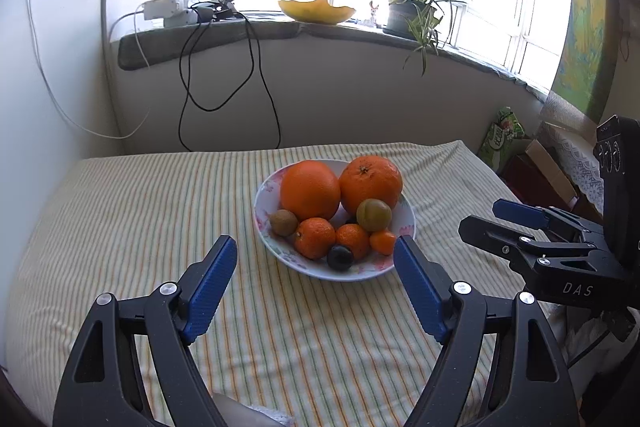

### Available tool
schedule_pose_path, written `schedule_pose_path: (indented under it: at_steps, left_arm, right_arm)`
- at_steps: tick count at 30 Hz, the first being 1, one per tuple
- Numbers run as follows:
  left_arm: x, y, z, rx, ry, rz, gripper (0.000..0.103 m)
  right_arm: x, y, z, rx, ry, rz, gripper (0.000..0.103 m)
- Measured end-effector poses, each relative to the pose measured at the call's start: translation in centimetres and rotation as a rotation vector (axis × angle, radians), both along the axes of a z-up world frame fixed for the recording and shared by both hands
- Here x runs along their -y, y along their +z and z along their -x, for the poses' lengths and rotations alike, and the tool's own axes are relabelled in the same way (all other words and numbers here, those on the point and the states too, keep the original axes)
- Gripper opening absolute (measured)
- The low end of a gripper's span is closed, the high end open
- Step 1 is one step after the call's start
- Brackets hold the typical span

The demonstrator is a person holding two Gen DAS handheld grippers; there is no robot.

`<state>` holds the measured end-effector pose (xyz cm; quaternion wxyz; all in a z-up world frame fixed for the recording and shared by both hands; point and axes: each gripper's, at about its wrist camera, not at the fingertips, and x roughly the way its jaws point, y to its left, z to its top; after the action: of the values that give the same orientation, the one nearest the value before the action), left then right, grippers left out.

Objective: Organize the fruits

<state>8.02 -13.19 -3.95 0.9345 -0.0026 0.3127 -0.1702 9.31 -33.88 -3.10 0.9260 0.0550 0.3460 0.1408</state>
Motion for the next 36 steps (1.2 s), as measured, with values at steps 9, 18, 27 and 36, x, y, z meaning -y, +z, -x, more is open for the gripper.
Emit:
schedule_pose_path:
  at_steps: [9,18,27,36]
  left_arm:
    - [-0.7,0.2,0.9,0.019,0.032,-0.017,0.081]
    - [-0.9,0.3,1.2,0.019,0.037,-0.008,0.081]
    - [-0.8,0.4,1.3,0.022,0.034,-0.006,0.081]
    - [-0.8,0.4,1.5,0.022,0.033,-0.002,0.081]
  right_arm:
    - [0.2,-0.1,0.7,-0.006,-0.005,-0.018,0.086]
    - [0.3,-0.1,0.7,-0.009,-0.011,-0.018,0.086]
    - [0.4,-0.1,0.7,-0.009,-0.009,-0.019,0.086]
    - [0.2,-0.2,0.9,-0.015,-0.009,-0.018,0.086]
